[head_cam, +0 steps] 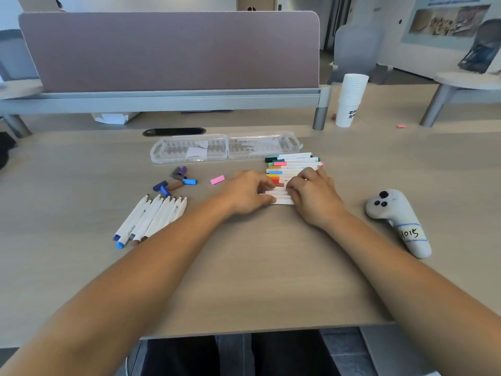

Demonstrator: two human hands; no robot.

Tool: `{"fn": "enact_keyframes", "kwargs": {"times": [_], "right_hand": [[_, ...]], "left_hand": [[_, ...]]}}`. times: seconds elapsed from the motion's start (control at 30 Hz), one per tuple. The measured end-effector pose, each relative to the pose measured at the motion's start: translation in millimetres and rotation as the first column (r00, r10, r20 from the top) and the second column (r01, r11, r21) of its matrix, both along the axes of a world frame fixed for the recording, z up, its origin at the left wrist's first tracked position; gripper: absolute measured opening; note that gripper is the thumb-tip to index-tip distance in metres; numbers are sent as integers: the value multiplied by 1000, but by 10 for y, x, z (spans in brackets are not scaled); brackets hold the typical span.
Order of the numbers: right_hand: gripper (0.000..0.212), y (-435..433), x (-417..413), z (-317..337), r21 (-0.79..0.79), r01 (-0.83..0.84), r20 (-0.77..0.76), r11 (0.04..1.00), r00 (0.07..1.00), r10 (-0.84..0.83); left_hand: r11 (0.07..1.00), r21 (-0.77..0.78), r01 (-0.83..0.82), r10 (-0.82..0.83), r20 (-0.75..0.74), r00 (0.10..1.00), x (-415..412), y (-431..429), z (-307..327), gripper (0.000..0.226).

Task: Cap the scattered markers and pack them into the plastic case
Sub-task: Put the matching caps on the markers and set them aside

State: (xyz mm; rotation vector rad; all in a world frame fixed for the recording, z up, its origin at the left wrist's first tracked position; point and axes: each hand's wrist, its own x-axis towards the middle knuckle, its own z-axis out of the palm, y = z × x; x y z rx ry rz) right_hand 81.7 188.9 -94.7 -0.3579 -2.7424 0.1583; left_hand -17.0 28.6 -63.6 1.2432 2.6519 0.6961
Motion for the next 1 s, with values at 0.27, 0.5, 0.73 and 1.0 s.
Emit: {"fn": "enact_keyframes", "kwargs": {"times": [0.27, 0.5, 0.73, 1.0], "right_hand": [[23, -316, -102, 164, -75, -88, -56, 993, 995, 84], [19, -997, -328, 194, -182, -310, -50, 933, 951, 306], [23, -1202, -478, 160, -219, -287, -18, 932, 957, 291], [18, -1097, -448, 45, -413, -242, -99, 878, 970, 221]], "left_hand": [[992, 111, -54, 54, 4, 999, 55, -173, -60, 25], [948, -82, -308, 290, -178, 940, -261, -975, 47, 21], [869, -260, -422, 355, -270, 895, -234, -1239, 45, 27], [886, -239, -397, 332, -270, 904, -150, -1091, 36, 28]]}}
